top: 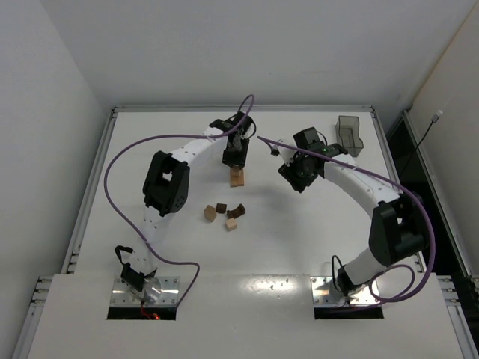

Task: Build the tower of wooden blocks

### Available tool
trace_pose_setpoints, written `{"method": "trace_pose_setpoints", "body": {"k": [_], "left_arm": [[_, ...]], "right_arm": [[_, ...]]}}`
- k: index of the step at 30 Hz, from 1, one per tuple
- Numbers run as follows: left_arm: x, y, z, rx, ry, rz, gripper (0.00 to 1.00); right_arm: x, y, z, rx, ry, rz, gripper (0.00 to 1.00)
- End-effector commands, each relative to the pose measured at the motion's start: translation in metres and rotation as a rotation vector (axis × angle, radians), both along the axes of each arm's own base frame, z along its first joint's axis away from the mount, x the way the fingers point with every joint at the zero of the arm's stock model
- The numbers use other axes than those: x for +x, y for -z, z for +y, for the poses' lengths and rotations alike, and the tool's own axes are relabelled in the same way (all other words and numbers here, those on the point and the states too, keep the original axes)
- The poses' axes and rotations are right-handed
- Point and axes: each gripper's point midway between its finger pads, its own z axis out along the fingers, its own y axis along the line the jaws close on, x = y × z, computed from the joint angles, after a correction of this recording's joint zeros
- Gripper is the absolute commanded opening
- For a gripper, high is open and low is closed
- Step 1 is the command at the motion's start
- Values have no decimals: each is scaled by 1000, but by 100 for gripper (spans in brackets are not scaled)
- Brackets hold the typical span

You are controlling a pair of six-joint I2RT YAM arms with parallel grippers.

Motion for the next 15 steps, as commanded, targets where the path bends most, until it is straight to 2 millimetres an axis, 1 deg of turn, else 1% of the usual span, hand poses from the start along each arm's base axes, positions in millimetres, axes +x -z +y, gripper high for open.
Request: {"method": "trace_pose_setpoints", "body": {"k": [1,5,6,8,10,11,13,14,15], "left_arm": [[10,-7,0,-14,-25,-25,0],[10,-7,-1,-18,-33,-23,7],[11,-7,1,-11,-37,-27,9],[11,-7,1,-11,-37,-28,12],[11,-7,1,-11,-37,-28,18],[11,-7,1,-11,-37,-28,25],[11,-7,1,-11,-37,-28,31],[10,-7,-1,-18,-33,-23,41],[12,-7,-2,-23,-33,-31,46]], "right_arm": [[13,-12,4,22,21,-37,43],[13,-12,4,22,21,-37,43],[13,-9,4,19,21,-29,43],[15,-12,5,22,21,-37,43],[15,-12,5,22,21,-37,43],[15,-12,5,22,21,-37,43],[15,-12,5,22,21,-37,43],[15,-12,5,22,21,-37,43],[15,-12,5,22,21,-37,43]]}}
